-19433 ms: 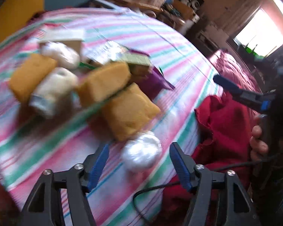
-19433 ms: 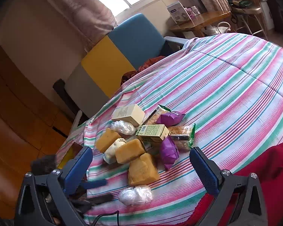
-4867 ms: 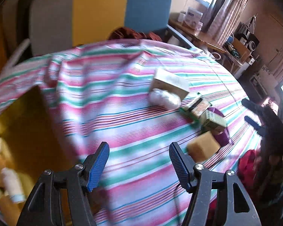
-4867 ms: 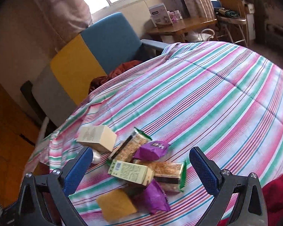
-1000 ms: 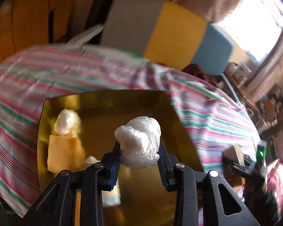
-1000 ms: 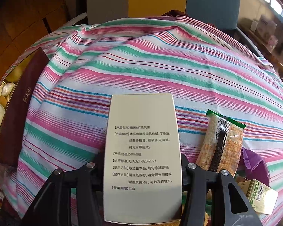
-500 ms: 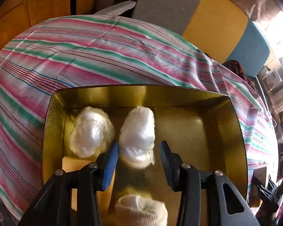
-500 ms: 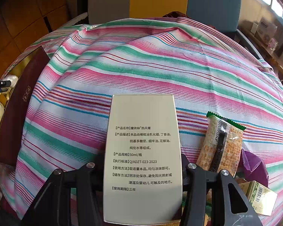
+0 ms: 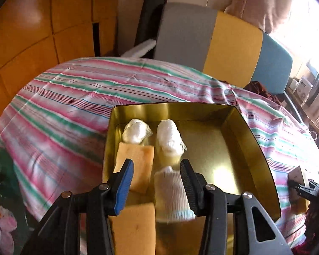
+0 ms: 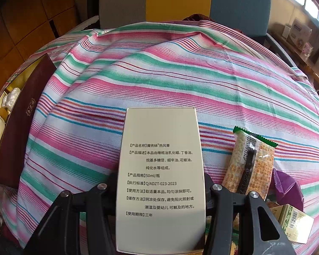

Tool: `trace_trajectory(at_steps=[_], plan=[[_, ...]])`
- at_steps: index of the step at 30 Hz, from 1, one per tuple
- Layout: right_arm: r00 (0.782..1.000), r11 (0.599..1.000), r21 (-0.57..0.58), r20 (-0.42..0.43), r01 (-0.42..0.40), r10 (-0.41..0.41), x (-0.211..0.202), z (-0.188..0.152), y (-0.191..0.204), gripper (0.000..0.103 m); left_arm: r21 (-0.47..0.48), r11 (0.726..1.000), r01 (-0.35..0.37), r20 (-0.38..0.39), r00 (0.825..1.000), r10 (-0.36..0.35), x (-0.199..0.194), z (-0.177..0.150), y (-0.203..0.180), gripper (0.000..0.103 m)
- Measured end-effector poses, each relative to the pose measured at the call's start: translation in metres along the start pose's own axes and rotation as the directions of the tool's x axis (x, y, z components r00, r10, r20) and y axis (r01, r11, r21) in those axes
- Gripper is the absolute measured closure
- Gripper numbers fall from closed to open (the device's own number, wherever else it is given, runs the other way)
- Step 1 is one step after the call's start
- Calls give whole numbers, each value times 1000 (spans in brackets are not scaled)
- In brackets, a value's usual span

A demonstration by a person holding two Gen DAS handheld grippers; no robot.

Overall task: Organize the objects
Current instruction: 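Carry the wrapped ball into the gold tray and open the left tool, then lower the cream box into the gold tray and release it with the right tool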

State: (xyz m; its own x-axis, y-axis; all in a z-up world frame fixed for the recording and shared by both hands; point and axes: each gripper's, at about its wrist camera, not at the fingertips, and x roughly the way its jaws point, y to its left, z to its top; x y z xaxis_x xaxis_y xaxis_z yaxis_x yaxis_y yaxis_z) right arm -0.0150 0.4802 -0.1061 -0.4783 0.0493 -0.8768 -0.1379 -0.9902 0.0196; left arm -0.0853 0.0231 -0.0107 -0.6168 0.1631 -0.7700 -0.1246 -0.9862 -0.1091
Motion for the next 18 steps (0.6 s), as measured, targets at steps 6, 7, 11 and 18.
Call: trace_trajectory(at_steps=[6, 7, 11, 18], plan=[[999, 998, 32, -4, 45, -45, -1, 1, 5, 52, 34, 999, -8, 36, 999, 7, -19, -18, 1, 57], [998, 998, 39, -5, 57, -56, -1, 0, 6, 52, 38, 999, -11, 43, 999, 10, -22, -21, 1, 57], [997, 994, 73, -15, 77, -76, -2, 1, 7, 52, 49, 999, -7, 63, 998, 4, -34, -31, 0, 57], [991, 987, 99, -32, 130, -127, -3, 1, 14, 52, 51, 998, 23, 65, 998, -27, -42, -42, 2, 57]])
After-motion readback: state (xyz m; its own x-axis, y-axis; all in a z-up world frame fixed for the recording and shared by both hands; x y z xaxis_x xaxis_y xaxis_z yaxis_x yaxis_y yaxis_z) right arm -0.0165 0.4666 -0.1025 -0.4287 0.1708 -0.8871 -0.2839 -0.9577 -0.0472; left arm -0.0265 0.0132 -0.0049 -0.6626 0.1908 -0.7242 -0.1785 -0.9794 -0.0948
